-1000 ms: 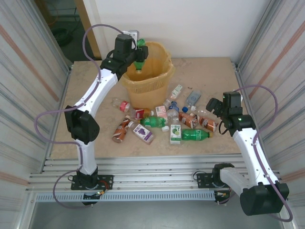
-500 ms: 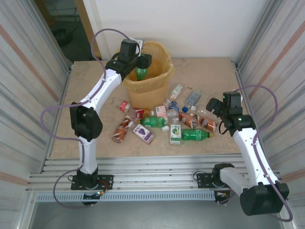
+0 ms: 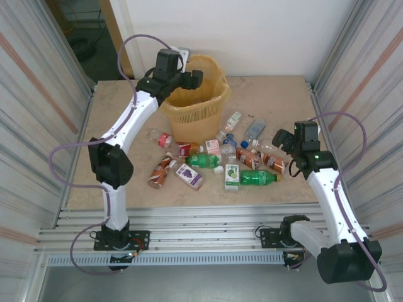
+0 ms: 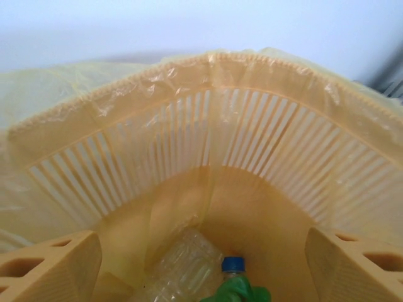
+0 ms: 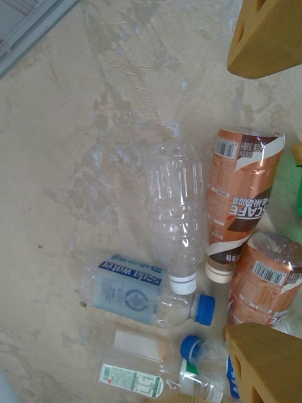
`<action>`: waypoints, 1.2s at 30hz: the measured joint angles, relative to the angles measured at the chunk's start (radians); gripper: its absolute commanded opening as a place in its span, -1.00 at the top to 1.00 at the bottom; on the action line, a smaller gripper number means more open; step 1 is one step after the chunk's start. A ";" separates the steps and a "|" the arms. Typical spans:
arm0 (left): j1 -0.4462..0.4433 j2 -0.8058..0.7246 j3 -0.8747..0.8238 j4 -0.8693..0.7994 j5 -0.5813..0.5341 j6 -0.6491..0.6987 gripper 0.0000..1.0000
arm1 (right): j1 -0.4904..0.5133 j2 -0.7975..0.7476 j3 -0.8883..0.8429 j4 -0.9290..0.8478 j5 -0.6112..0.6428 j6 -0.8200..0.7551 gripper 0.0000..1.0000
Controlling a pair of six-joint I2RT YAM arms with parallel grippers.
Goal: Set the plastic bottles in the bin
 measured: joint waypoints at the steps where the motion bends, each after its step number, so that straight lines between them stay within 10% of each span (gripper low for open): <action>1: -0.003 -0.013 0.000 0.000 0.002 0.000 -0.77 | 0.000 0.000 0.000 0.000 0.000 0.000 -0.95; 19: -0.019 -0.635 -0.534 0.162 -0.099 -0.007 -0.98 | 0.000 0.003 0.000 0.000 0.000 0.000 -0.95; 36: -0.019 -1.019 -1.147 -0.011 -0.216 -0.138 -0.98 | 0.000 0.047 0.000 0.017 0.000 0.007 -0.95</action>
